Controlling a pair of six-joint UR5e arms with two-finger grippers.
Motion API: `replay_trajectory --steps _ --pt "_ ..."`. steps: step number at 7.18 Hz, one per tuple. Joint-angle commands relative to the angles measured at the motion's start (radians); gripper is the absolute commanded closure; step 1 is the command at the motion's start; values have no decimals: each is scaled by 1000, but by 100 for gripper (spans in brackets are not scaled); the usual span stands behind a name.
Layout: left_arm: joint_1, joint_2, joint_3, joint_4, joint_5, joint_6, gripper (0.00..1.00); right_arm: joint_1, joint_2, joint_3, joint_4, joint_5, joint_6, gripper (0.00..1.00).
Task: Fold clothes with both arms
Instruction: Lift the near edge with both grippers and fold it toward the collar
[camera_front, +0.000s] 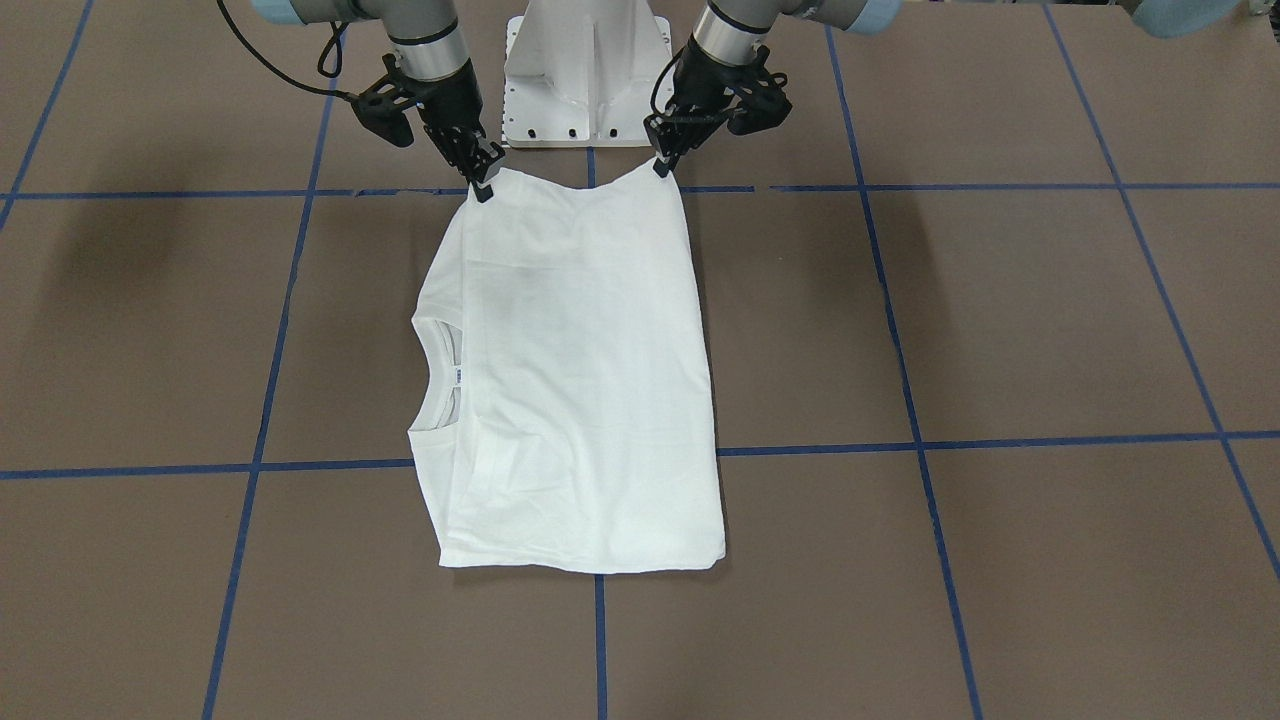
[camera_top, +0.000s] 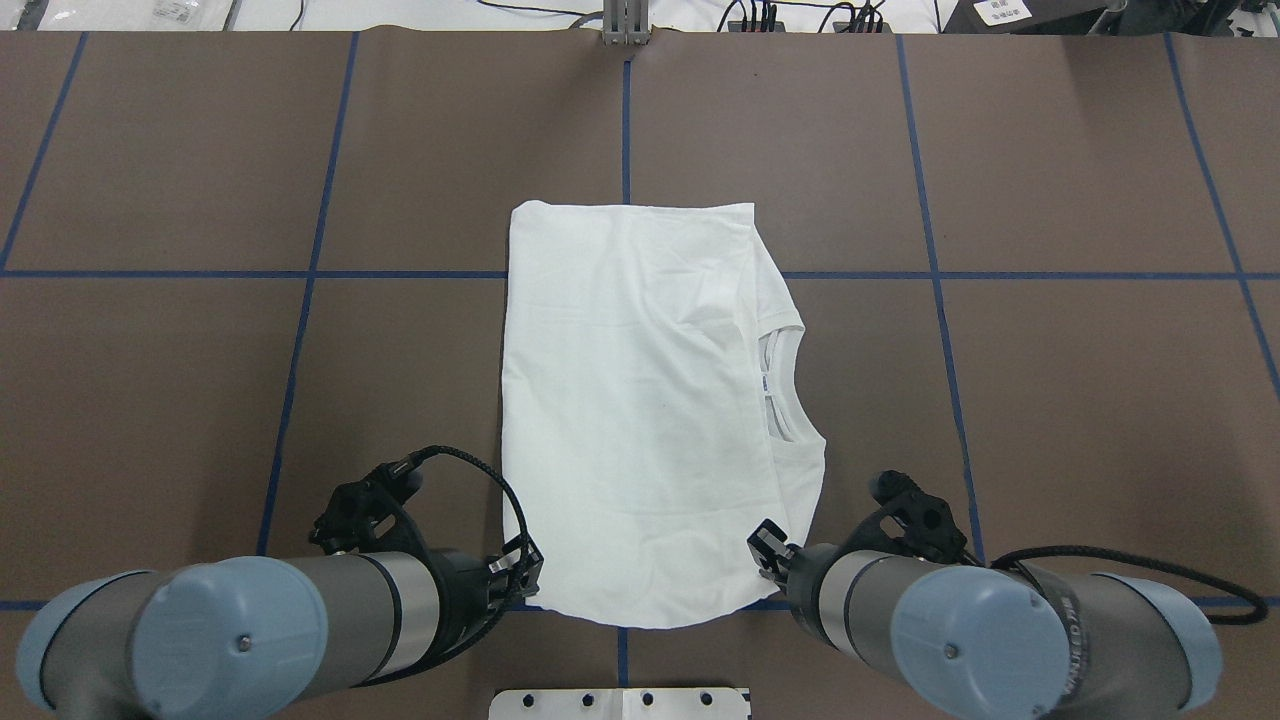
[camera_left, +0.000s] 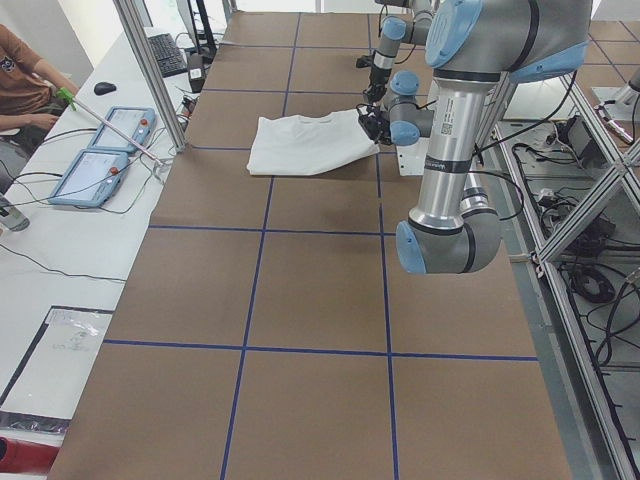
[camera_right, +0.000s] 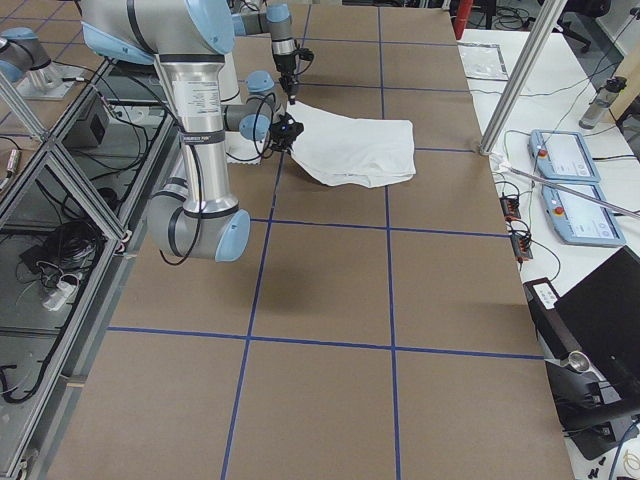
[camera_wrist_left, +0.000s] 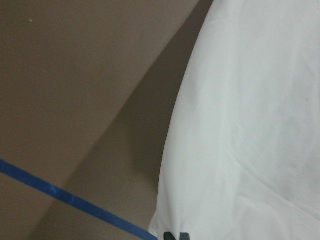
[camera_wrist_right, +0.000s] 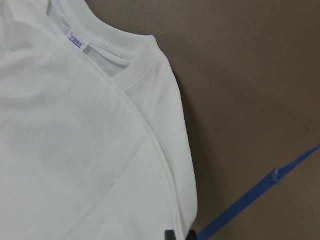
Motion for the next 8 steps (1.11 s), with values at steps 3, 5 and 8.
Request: replay_trajectory --steps 3,5,8 --pt "-85 -74 -71 122 -5 112 100 139 66 93 -113 54 0 100" --pt "-215 -160 95 102 -9 235 100 338 256 -126 -136 221 -170 100" --pt "-389 -180 271 -58 -24 387 100 492 379 -352 -126 315 -325 100"
